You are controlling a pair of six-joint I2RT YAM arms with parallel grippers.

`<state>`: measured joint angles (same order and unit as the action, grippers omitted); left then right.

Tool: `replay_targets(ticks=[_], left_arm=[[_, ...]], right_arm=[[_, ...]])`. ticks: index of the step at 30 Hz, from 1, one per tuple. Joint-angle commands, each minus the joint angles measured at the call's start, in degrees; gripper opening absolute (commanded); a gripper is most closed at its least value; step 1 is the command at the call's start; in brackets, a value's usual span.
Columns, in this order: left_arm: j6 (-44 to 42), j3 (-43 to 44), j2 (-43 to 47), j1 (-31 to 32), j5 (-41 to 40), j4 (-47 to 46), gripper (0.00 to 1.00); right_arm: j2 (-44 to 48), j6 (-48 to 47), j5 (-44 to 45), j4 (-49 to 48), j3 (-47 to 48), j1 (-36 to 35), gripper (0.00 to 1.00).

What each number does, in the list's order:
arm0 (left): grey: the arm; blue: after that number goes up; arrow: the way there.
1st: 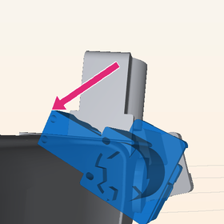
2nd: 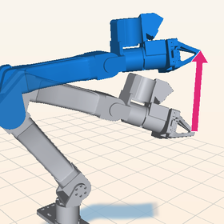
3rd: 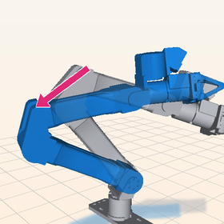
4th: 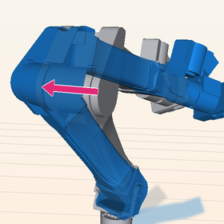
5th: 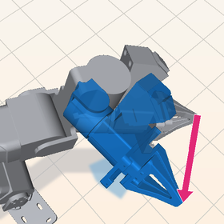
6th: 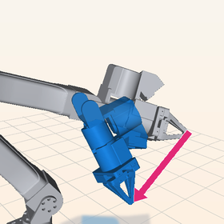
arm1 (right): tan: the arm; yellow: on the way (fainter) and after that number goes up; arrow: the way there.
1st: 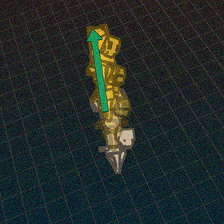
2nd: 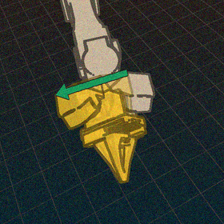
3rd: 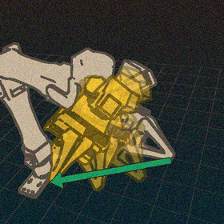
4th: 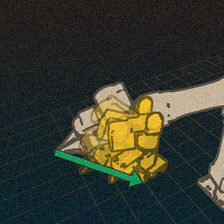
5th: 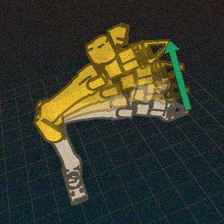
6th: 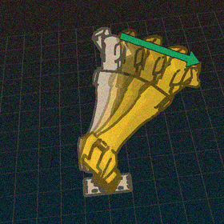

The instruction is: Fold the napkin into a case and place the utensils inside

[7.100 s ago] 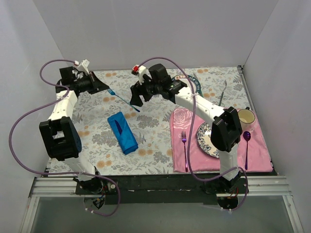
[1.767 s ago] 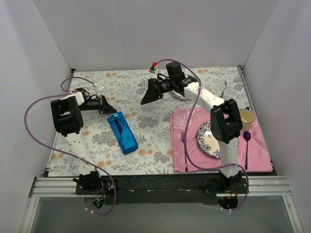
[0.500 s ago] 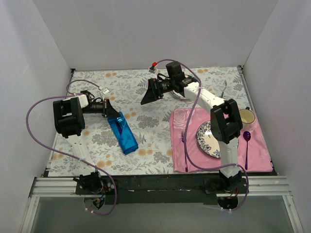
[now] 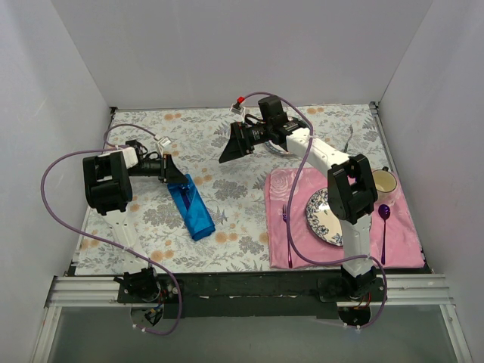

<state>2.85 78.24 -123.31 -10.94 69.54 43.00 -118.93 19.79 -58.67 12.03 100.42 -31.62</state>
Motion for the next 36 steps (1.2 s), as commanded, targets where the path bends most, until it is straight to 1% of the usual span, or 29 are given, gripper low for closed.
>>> replay_targets(ticks=[1, 3, 8, 13, 17, 20, 23, 26, 30, 36], left_arm=[[1.0, 0.5, 5.1, 0.3, -1.0, -2.0, 0.29], [2.2, 0.9, 5.5, 0.5, -1.2, -3.0, 0.32], [3.7, 3.4, 7.3, 0.3, -1.7, -3.4, 0.36], [6.2, 6.0, 8.9, 0.4, -2.7, -4.7, 0.38], [5.9, 8.2, 9.7, 0.6, -4.1, -3.3, 0.39], [4.3, 8.5, 10.7, 0.6, -4.9, -1.2, 0.36], [4.1, 6.2, 12.6, 0.6, -7.6, -2.6, 0.32], [4.6, 4.0, 13.1, 0.6, -10.5, -4.4, 0.31], [3.9, 4.4, 11.6, 0.9, -13.2, -4.2, 0.31], [2.6, 4.6, 10.2, 2.1, -15.2, -2.7, 0.32]], right_arm=[[1.2, 0.6, -1.4, -1.7, 1.4, 0.2, 0.99], [1.3, 0.7, -1.4, -1.9, 1.4, 0.1, 0.99], [1.2, 1.4, -1.4, -2.9, 1.9, 0.2, 0.99], [1.1, 1.3, -1.4, -3.2, 2.4, 0.1, 0.99], [1.4, 1.0, -1.1, -3.2, 2.5, 0.2, 0.99], [1.7, 0.9, -1.1, -3.3, 2.6, 0.1, 0.99], [1.8, 0.7, -1.1, -3.4, 2.7, 0.2, 0.99], [2.0, 0.6, -1.2, -3.4, 2.3, 0.1, 0.99], [2.5, 0.3, -1.4, -3.4, 1.4, 0.1, 0.99], [2.7, 0.0, -1.4, -3.2, 1.3, 0.1, 0.99]])
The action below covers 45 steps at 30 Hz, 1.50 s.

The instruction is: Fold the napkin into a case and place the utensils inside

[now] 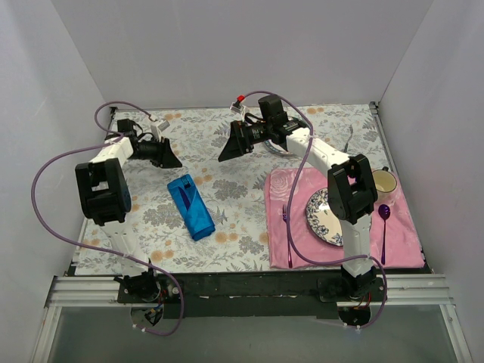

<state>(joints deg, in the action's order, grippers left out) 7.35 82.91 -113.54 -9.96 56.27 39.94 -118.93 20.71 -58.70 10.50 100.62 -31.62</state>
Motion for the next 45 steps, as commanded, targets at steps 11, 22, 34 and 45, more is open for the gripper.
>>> replay_targets(ticks=[11, 22, 34, 45], left_arm=[[-2.9, -1.7, -0.8, 3.0, -3.8, 0.0, 0.32], [-3.2, -4.1, 0.1, 3.5, -5.6, -0.5, 0.32], [-1.3, -4.5, 0.3, 3.5, -7.1, -2.7, 0.33], [-1.6, -5.5, 1.0, 3.7, -5.9, -1.5, 0.23]], right_arm=[[2.5, -0.9, -1.3, -1.5, 0.9, 0.2, 0.99], [2.8, -1.0, -1.5, -1.5, 0.5, 0.3, 0.99], [3.3, -1.2, -1.5, -1.5, -0.1, 0.4, 0.99], [3.3, -1.1, -1.7, -1.7, -0.3, 0.5, 0.99]])
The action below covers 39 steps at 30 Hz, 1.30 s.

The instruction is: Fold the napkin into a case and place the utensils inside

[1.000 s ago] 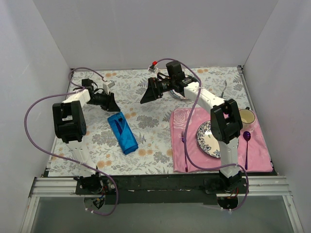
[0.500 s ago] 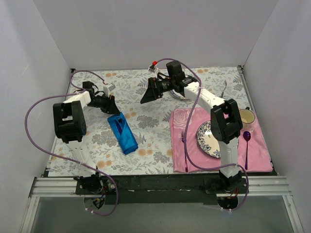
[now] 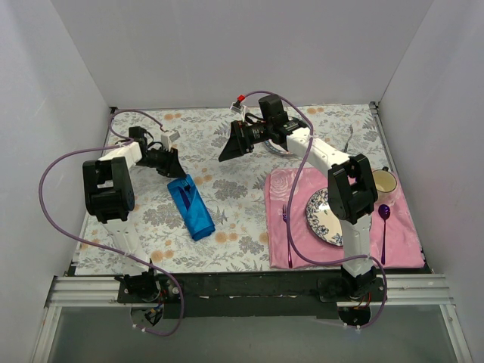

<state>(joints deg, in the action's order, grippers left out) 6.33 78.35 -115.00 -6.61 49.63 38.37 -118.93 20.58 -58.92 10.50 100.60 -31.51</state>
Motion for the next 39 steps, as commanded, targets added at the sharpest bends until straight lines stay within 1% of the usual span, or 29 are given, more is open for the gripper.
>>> replay_targets(ticks=[1, 6, 15, 18, 21, 22, 26, 32, 35, 38, 39], left_arm=[[-0.5, -1.2, 2.6, 0.5, 0.8, 0.0, 0.22], [-0.2, -2.5, 3.4, 1.1, 1.0, 0.0, 0.19], [1.8, -5.2, 5.4, 2.0, 1.1, -1.4, 0.17], [2.3, -5.7, 6.1, 2.0, 1.0, -1.9, 0.20], [3.4, -5.9, 6.8, 2.0, 0.3, -2.8, 0.27], [3.6, -5.8, 7.3, 2.0, -0.1, -2.9, 0.31], [5.0, -6.1, 8.8, 2.1, -2.8, -4.9, 0.38], [6.3, -6.5, 13.2, 2.2, -5.9, -9.2, 0.40], [8.1, -6.4, 15.6, 2.1, -8.8, -11.3, 0.43], [9.5, -4.0, 18.6, 2.1, -10.7, -12.2, 0.73], [10.1, -3.5, 20.4, 2.1, -11.4, -13.1, 0.98]], right_arm=[[3.3, -1.0, -1.5, -1.7, -0.2, 0.4, 0.99], [3.4, -1.0, -1.5, -1.8, -0.3, 0.4, 0.99], [3.4, -0.9, -1.6, -1.9, -0.4, 0.5, 0.99], [3.4, -1.0, -1.7, -1.9, -0.4, 0.5, 0.99], [3.4, -0.8, -1.8, -2.2, -0.4, 0.6, 0.99], [3.4, -0.7, -1.8, -2.1, -0.4, 0.6, 0.99], [3.5, -0.6, -2.0, -2.2, -0.4, 0.5, 0.98], [3.7, -0.7, -1.9, -2.4, -0.4, 0.5, 0.99], [4.0, -1.2, -1.6, -2.0, -0.2, 0.7, 0.99], [4.3, -4.0, -0.2, 0.8, 0.8, 0.7, 0.99], [4.5, -5.4, 0.4, 2.1, 1.4, 0.8, 0.99]])
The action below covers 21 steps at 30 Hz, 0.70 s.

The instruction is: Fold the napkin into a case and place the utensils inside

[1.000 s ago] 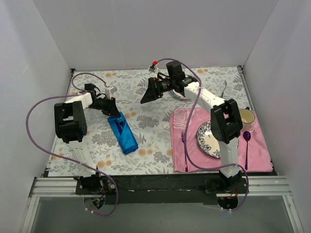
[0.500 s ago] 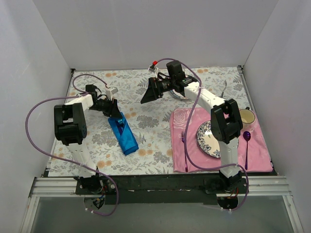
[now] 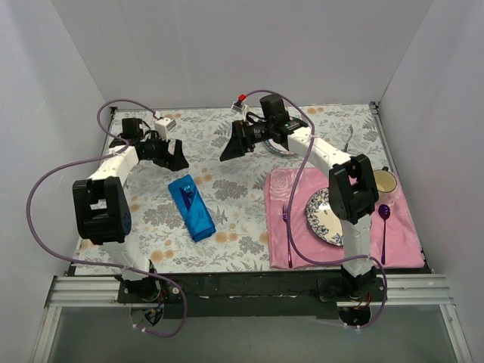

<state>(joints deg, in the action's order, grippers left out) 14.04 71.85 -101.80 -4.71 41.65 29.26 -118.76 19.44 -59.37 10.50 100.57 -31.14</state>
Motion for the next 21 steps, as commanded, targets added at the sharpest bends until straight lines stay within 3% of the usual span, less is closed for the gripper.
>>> replay_targets(ticks=[1, 5, 12, 16, 21], left_arm=[[3.7, 3.6, 8.0, 0.2, -5.3, -5.0, 0.98], [9.9, 10.4, 9.5, 0.2, -9.9, -5.6, 0.98], [12.9, 32.9, 2.1, 3.9, -13.5, 12.4, 0.98], [15.5, 34.5, 1.1, 10.6, -18.4, 16.5, 0.98], [18.8, 28.4, 5.2, 15.6, -19.5, 14.5, 0.98]], right_arm=[[4.8, -6.5, 1.5, 3.1, 1.8, 0.8, 0.99], [7.8, -12.1, 7.1, 8.1, 2.5, 3.1, 0.99], [19.7, -23.9, 21.7, 16.4, -4.5, 10.6, 0.99], [30.3, -26.5, 26.8, 17.4, -16.5, 17.5, 0.99], [42.3, -29.4, 30.2, 18.0, -28.7, 21.0, 0.99]])
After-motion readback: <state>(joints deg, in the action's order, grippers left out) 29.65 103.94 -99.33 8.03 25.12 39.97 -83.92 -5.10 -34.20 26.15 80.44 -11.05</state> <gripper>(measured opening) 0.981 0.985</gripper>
